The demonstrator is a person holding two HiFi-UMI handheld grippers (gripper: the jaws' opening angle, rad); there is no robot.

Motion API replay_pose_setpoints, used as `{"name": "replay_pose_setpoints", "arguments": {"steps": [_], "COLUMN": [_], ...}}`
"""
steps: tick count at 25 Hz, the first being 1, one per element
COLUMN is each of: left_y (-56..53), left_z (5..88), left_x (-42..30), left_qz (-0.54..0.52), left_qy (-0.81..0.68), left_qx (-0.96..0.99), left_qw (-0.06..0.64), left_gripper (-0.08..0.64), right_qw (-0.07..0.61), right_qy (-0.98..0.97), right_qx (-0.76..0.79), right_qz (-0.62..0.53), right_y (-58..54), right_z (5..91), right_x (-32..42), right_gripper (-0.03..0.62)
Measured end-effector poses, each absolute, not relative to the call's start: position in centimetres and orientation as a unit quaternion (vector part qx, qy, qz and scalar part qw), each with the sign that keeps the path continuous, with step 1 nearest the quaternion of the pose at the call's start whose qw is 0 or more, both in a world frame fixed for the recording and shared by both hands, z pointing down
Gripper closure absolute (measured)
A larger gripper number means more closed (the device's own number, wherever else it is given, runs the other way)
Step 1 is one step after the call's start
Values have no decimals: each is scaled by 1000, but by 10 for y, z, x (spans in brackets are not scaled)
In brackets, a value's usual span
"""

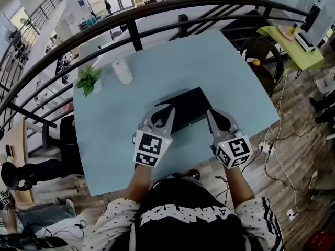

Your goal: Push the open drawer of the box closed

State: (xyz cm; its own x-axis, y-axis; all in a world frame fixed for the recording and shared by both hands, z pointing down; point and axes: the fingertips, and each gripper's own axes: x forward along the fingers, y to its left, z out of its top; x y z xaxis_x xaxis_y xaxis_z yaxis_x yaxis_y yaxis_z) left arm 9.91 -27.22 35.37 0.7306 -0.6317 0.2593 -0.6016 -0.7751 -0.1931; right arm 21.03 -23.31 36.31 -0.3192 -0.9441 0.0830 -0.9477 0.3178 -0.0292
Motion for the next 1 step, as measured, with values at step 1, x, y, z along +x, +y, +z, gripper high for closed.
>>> {"name": "replay_pose_setpoints", "arguments": {"steps": [1], "left_y": [-273], "left_z": [354], "left_x": [99], "left_qz": [-156], "left_qy": [332], "left_qx": [-929], "left_qw": [49], "left_gripper": [560], "right_qw": [25], "right_qy": [-811], "right_qx": [583], "right_qz": [35], "right_y": [-234], "right_z": [363], "right_x": [210], "right_gripper": [594]}}
